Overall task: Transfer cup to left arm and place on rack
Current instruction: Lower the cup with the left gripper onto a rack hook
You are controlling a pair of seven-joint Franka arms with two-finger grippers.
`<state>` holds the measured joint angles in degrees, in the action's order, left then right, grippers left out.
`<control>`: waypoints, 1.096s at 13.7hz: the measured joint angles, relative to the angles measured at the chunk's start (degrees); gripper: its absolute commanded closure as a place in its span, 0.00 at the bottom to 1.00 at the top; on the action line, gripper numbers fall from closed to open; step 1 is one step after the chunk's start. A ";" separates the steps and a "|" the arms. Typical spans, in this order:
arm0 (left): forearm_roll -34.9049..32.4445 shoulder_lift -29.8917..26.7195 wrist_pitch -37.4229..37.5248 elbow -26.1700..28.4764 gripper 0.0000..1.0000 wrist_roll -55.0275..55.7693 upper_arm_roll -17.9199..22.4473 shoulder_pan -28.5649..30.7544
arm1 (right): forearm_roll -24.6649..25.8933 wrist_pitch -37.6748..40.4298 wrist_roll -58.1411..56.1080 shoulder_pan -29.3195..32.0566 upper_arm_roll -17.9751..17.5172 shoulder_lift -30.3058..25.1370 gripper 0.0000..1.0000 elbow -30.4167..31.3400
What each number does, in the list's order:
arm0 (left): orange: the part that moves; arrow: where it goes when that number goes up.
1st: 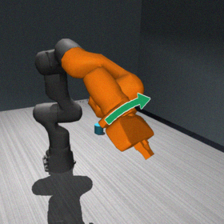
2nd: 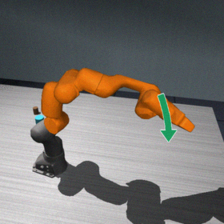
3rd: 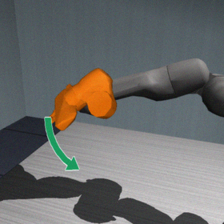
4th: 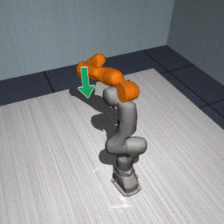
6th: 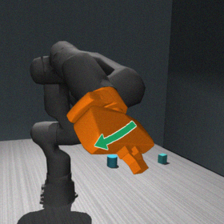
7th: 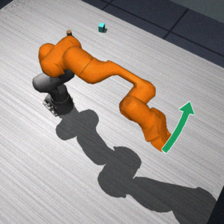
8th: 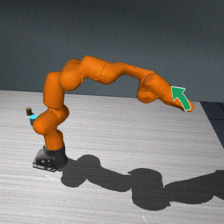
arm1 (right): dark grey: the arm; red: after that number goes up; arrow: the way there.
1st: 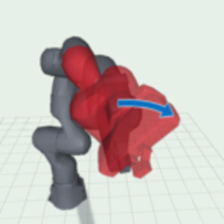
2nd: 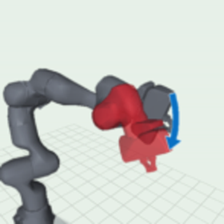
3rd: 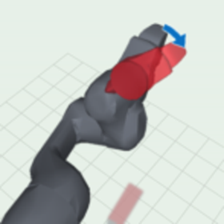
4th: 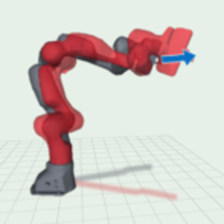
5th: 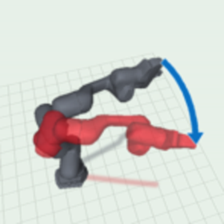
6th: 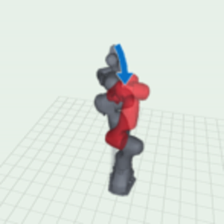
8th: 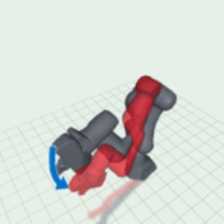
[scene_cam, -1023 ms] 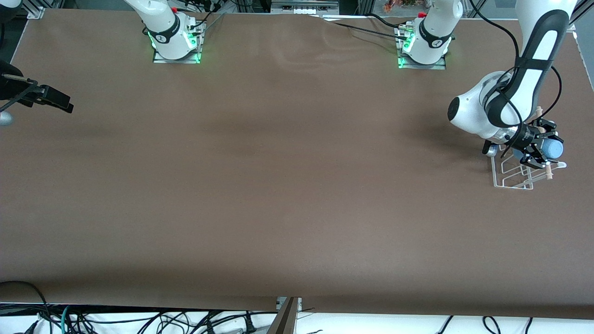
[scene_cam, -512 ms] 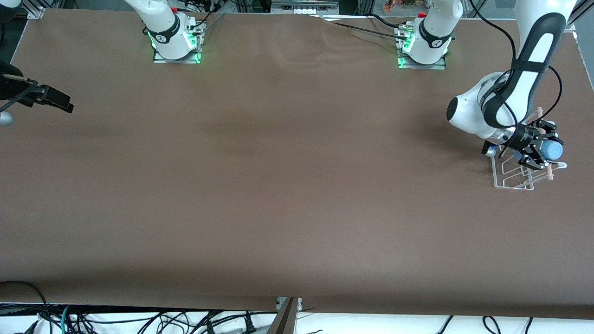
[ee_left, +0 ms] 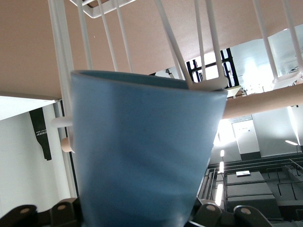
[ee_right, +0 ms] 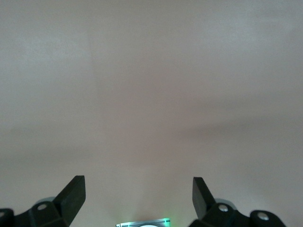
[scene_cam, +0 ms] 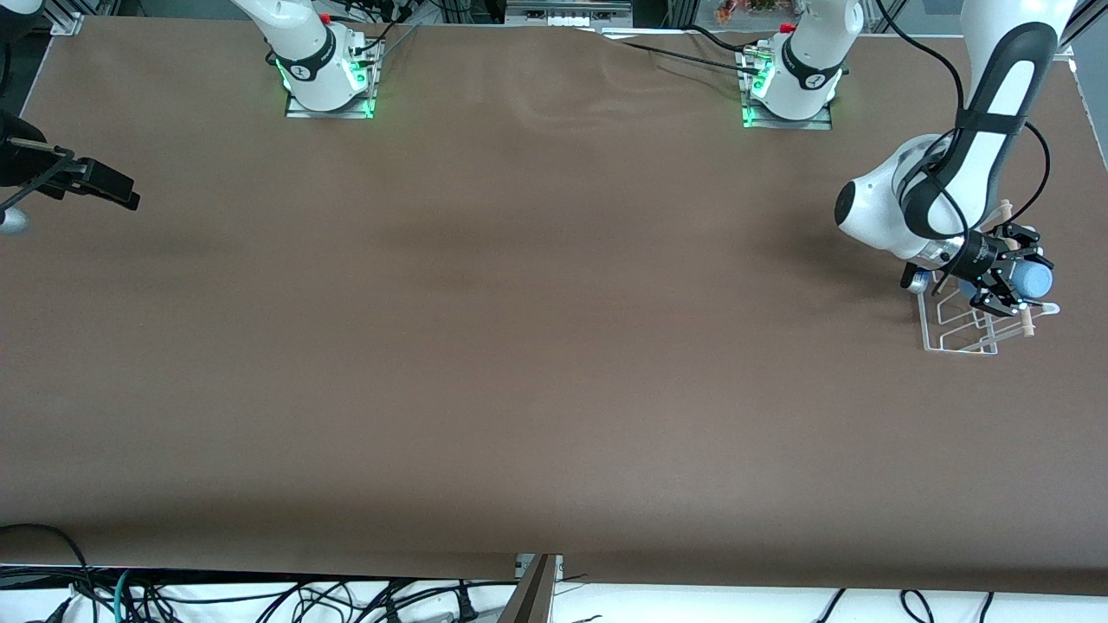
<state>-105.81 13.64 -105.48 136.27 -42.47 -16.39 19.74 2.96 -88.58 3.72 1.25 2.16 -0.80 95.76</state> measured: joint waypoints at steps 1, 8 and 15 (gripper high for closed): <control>0.00 -0.07 -0.02 0.01 1.00 0.31 0.07 0.01 | 0.00 0.02 0.00 0.00 0.00 0.00 0.00 0.00; 0.00 -0.56 -0.13 0.30 1.00 1.42 0.19 0.01 | 0.00 0.05 0.00 0.00 -0.01 0.00 0.00 0.00; 0.00 -1.10 1.79 0.33 1.00 2.30 0.00 -0.20 | -0.01 0.05 0.00 0.00 -0.01 0.00 0.00 0.00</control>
<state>-105.81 12.54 -103.69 136.60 -40.17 -16.39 19.53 2.95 -88.53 3.72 1.24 2.15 -0.80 95.76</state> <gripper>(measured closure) 0.330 0.000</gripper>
